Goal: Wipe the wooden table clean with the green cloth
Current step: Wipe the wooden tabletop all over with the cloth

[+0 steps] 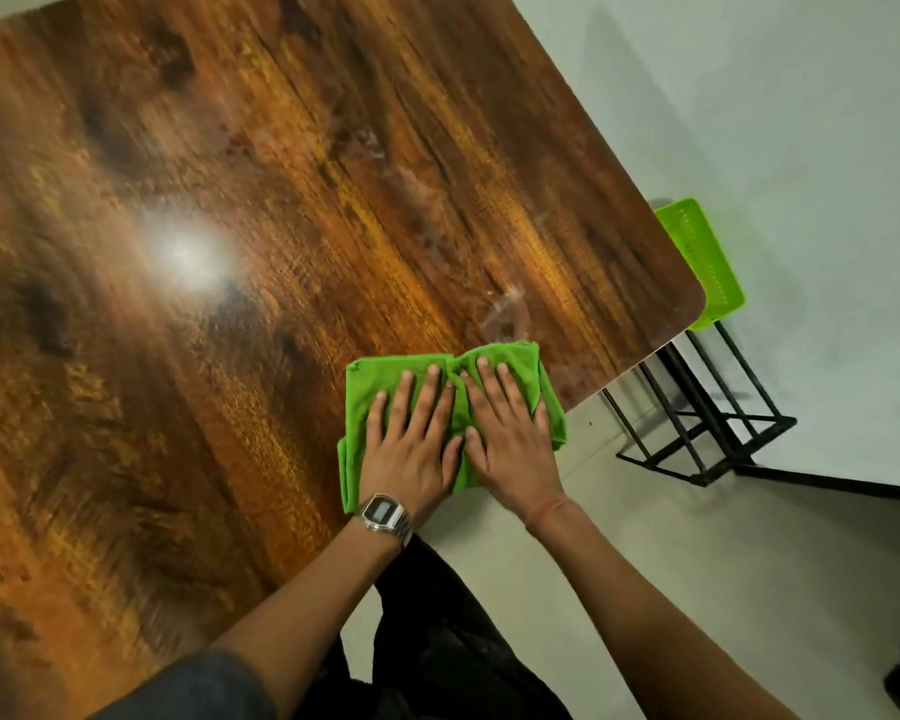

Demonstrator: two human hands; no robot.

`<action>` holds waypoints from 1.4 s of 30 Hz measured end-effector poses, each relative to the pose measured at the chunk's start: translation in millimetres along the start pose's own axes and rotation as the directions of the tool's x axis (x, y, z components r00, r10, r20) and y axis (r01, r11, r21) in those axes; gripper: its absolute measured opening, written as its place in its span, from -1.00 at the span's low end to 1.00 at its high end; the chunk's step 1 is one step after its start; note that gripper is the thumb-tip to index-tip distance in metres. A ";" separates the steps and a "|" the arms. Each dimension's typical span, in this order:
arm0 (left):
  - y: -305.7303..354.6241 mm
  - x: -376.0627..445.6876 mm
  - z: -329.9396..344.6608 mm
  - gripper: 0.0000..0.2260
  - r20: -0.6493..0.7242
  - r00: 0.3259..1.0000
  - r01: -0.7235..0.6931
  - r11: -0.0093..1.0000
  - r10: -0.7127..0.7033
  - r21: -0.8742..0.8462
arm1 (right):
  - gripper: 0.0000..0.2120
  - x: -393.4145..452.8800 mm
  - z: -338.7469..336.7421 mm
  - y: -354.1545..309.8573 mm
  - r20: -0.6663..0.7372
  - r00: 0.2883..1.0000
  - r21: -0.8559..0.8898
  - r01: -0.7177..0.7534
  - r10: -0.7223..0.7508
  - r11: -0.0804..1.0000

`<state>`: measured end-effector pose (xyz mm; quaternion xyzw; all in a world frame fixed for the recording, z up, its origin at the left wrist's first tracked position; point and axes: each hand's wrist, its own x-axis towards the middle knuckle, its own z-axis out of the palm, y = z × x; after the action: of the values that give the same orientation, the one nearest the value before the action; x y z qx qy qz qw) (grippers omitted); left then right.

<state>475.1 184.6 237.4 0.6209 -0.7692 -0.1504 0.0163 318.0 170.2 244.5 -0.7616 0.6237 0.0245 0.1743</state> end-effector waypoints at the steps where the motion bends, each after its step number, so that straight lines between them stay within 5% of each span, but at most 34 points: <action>1: 2.6 14.9 -2.0 -0.45 -0.007 1.000 -0.022 1.000 0.022 0.005 | -0.36 9.2 -4.1 7.3 -0.011 1.000 -0.016 -0.019 0.019 1.000; 12: 32.4 172.7 -21.1 -0.45 0.020 0.983 -0.181 0.983 0.180 0.032 | -0.42 111.4 -52.0 83.0 -0.126 0.964 -0.010 -0.238 0.235 0.971; 24: 46.6 69.8 0.8 -0.47 0.046 0.958 -0.283 0.959 0.282 0.016 | -0.40 -1.6 -14.0 49.4 -0.086 0.945 0.110 -0.306 0.316 0.945; 34: 76.1 117.5 -19.0 -0.48 0.092 0.927 -0.358 0.930 0.364 -0.080 | -0.39 43.1 -51.7 137.9 -0.137 0.933 0.153 -0.313 0.334 0.937; 42: -34.9 108.4 -52.1 -0.52 0.002 0.973 -0.232 0.971 0.232 -0.064 | -0.39 106.0 -96.8 214.6 -0.192 0.877 0.250 -0.390 0.440 0.886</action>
<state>494.5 63.2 260.8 0.5252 -0.8314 -0.1746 0.0499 118.2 7.1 257.8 -0.5844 0.7889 -0.0959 0.1643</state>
